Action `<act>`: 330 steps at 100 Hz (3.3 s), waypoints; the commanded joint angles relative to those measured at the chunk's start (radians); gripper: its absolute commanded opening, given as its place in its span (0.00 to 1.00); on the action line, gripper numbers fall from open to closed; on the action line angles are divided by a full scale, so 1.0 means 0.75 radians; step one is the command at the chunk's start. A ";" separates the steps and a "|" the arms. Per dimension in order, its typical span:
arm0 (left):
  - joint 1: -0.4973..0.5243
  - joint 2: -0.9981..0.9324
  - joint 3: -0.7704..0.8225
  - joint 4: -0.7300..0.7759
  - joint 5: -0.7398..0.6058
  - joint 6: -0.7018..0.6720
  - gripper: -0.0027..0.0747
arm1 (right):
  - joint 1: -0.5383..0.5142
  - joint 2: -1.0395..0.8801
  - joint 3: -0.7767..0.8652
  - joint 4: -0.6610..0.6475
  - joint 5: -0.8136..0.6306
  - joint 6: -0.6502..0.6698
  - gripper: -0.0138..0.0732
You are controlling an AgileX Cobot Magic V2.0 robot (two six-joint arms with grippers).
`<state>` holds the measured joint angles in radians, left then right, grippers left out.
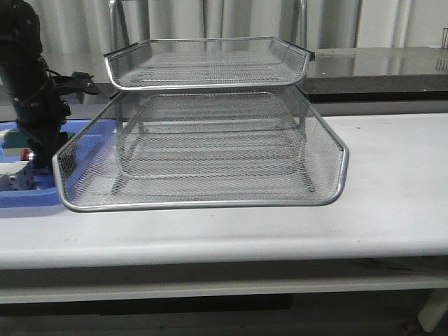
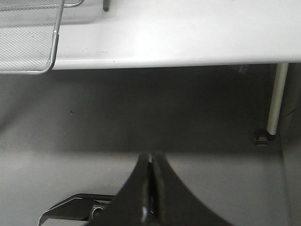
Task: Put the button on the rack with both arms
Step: 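Close the left gripper on the red-capped button and lift it, then carry the button with the left gripper into the pulled-out mesh tray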
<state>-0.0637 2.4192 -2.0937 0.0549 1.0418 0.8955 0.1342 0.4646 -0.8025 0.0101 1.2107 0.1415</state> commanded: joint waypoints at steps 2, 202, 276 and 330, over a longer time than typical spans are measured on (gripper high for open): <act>0.003 -0.094 -0.121 -0.001 0.063 -0.069 0.15 | -0.003 0.013 -0.045 -0.013 -0.066 -0.006 0.08; -0.567 -0.954 0.347 -0.408 0.302 -0.558 0.15 | -0.003 0.013 -0.045 -0.013 -0.064 -0.006 0.08; -0.743 -0.617 0.347 -0.375 0.265 -0.554 0.15 | -0.003 0.013 -0.045 -0.013 -0.064 -0.006 0.08; -0.743 -0.617 0.347 -0.343 0.227 -0.554 0.18 | -0.003 0.013 -0.045 -0.013 -0.064 -0.006 0.08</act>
<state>-0.6134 2.0148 -1.8088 -0.1822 1.2407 0.4799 0.1342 0.4646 -0.8025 0.0101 1.2107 0.1415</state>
